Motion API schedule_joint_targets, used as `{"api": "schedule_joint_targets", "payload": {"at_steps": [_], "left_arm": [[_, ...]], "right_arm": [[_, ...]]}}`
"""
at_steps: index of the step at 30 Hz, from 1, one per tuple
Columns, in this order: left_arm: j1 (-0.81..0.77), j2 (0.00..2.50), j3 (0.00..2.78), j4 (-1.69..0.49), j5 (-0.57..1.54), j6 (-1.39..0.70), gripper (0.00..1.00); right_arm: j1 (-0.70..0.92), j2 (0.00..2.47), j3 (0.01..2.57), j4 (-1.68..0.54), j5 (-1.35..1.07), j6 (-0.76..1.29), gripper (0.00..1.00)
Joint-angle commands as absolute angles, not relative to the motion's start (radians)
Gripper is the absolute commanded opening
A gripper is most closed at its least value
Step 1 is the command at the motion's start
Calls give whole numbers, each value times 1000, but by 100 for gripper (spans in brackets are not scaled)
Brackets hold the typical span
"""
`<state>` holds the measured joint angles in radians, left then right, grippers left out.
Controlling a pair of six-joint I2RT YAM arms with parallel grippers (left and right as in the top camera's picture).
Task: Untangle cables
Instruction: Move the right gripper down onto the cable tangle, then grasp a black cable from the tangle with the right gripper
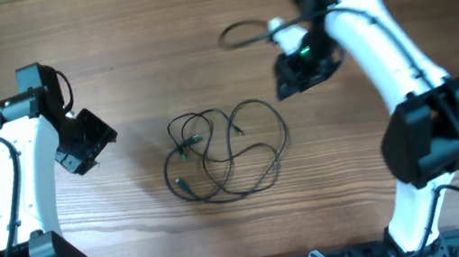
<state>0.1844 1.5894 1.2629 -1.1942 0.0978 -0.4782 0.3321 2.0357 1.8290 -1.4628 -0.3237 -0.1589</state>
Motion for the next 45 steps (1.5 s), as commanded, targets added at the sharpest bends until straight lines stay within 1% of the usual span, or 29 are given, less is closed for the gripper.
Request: {"api": "schedule_joint_targets", "payload": {"at_steps": [1,2,3,4,5,6,7,9,11,14,15,16,17,19,20,21,23,28,30,35,45], "left_arm": [[188,1565,1279,-1202,91,-421,59],[188,1565,1279,-1202,91,-421,59],[188,1565,1279,-1202,91,-414,60],[188,1565,1279,-1201,91,-402,60],[188,1565,1279,-1201,86,-396,61],[188,1565,1279,-1201,76,-396,61],[188,1565,1279,-1201,70,-395,61],[188,1565,1279,-1201,60,-395,61],[188,1565,1279,-1201,61,-396,62],[188,1565,1279,-1201,61,-396,61],[188,1565,1279,-1201,61,-396,61],[188,1565,1279,-1201,61,-396,62],[188,1565,1279,-1201,61,-396,61],[188,1565,1279,-1200,61,-396,61],[188,1565,1279,-1200,61,-396,61],[188,1565,1279,-1201,61,-396,61],[188,1565,1279,-1201,61,-396,61],[188,1565,1278,-1202,61,-396,62],[188,1565,1278,-1205,61,-396,61],[188,1565,1277,-1206,61,-396,61],[188,1565,1277,-1206,61,-396,61]], "right_arm": [[450,2027,1802,-1457,-171,-144,81],[477,2027,1777,-1444,-165,-110,96],[494,2027,1749,-1424,-165,-44,100],[503,2027,1728,-1409,-164,17,99],[510,2027,1693,-1393,-164,144,97],[511,2027,1661,-1386,-164,286,93],[511,2027,1634,-1371,-165,389,92],[512,2027,1567,-1294,-166,661,91],[512,2027,1512,-1266,-181,854,87],[519,2027,1457,-1225,-185,988,76],[525,2027,1441,-1211,-184,1021,70],[532,2027,1425,-1204,-184,1052,68],[538,2027,1411,-1187,-185,1067,67],[553,2027,1395,-1160,-184,1076,58],[560,2027,1394,-1151,-184,1076,55],[566,2027,1394,-1142,-184,1073,49],[578,2027,1394,-1132,-181,1074,43],[599,2027,1393,-1111,-147,1072,43],[603,2027,1393,-1129,-84,1072,45],[603,2027,1393,-1194,8,1072,45],[603,2027,1380,-1185,11,1047,45]]}}
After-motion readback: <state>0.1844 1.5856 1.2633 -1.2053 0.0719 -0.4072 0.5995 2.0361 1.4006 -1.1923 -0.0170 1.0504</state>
